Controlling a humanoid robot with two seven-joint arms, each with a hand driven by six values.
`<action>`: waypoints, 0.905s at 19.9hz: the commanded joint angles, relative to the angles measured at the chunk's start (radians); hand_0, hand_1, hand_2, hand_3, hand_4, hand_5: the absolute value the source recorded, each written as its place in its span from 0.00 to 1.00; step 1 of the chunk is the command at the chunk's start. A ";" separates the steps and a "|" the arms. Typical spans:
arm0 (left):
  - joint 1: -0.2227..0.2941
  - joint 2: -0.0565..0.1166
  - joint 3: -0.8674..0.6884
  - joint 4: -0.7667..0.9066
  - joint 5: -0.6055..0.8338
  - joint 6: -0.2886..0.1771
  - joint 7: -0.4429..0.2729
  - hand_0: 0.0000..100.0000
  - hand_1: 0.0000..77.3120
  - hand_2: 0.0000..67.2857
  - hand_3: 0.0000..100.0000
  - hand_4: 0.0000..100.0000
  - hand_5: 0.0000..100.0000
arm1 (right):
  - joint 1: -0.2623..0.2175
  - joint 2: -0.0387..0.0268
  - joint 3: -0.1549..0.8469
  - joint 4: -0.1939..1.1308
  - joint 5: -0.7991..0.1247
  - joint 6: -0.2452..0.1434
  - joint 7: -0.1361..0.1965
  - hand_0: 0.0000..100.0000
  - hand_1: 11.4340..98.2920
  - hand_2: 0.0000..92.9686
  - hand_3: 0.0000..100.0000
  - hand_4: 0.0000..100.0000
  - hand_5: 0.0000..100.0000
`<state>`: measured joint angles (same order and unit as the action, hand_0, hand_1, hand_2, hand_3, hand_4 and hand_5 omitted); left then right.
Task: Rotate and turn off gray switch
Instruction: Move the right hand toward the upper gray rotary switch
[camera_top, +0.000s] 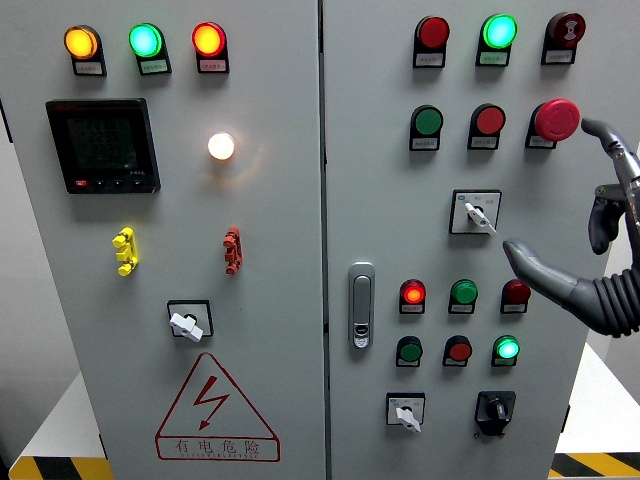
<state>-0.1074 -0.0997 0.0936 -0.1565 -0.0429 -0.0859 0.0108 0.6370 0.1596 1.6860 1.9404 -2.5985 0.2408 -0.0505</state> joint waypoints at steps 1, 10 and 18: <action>0.000 0.000 0.000 0.000 0.000 0.000 0.000 0.33 0.00 0.18 0.22 0.12 0.12 | 0.000 0.0000 0.000 0.000 0.000 0.000 0.000 0.00 0.35 0.18 1.00 0.91 1.00; 0.000 0.000 0.000 0.000 0.000 0.000 0.000 0.33 0.00 0.18 0.22 0.12 0.12 | 0.001 0.0000 0.000 -0.011 0.000 0.000 -0.014 0.00 0.34 0.26 1.00 0.91 1.00; 0.000 0.000 0.000 0.000 0.000 0.000 0.000 0.33 0.00 0.18 0.22 0.12 0.12 | 0.035 0.0000 -0.002 -0.073 0.005 0.000 -0.066 0.00 0.32 0.45 1.00 0.91 1.00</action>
<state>-0.1074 -0.0997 0.0936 -0.1565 -0.0429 -0.0859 0.0108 0.6606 0.1596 1.6820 1.8888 -2.5947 0.2409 -0.0987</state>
